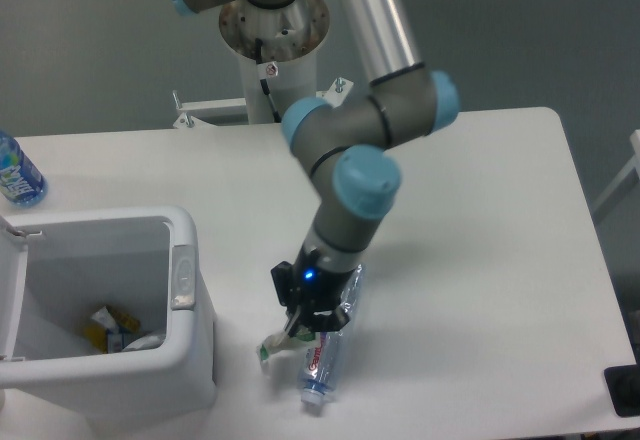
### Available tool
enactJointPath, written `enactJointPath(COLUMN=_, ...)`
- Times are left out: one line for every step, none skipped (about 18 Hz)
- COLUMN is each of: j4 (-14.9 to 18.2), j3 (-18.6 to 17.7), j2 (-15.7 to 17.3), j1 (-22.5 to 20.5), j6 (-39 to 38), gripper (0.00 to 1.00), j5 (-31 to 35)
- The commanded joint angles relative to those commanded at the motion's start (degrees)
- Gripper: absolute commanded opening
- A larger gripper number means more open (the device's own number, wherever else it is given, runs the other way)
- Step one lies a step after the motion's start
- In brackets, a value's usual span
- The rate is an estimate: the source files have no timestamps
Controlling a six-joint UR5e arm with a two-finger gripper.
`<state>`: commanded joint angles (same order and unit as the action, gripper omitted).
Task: Place the trash in the trash can
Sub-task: 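Carry the paper cup over the trash bin and open the gripper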
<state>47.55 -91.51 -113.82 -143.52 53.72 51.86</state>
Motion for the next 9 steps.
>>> enactJointPath(j4=-0.09, j3=1.58, j2=0.09, j1=-0.09, j6=-2.98, gripper=0.00, j5=-0.01)
enactJointPath(j4=-0.26, j3=3.42, j2=0.09, j1=-0.18, j6=-7.01, gripper=0.00, j5=-0.01)
enactJointPath(j4=-0.26, j3=5.88, j2=0.09, j1=-0.35, j6=-11.31, gripper=0.00, j5=-0.01)
enactJointPath(j4=-0.26, j3=8.60, j2=0.00, j1=-0.36, j6=-15.88, gripper=0.00, j5=-0.01)
enactJointPath(j4=-0.26, j3=10.80, j2=0.09, j1=-0.36, j6=-20.63, gripper=0.00, j5=-0.09)
enactJointPath(j4=-0.35, j3=12.83, j2=0.18, j1=-0.01, j6=-25.02, gripper=0.00, j5=-0.09)
enactJointPath(j4=-0.35, j3=14.50, j2=0.70, j1=0.43, j6=-28.63, gripper=0.00, j5=-0.09)
enactJointPath(j4=-0.35, j3=15.47, j2=1.57, j1=0.61, j6=-30.93, gripper=0.00, j5=-0.09)
enactJointPath(j4=-0.35, j3=15.74, j2=2.63, j1=1.48, j6=-32.44, gripper=0.00, j5=-0.18)
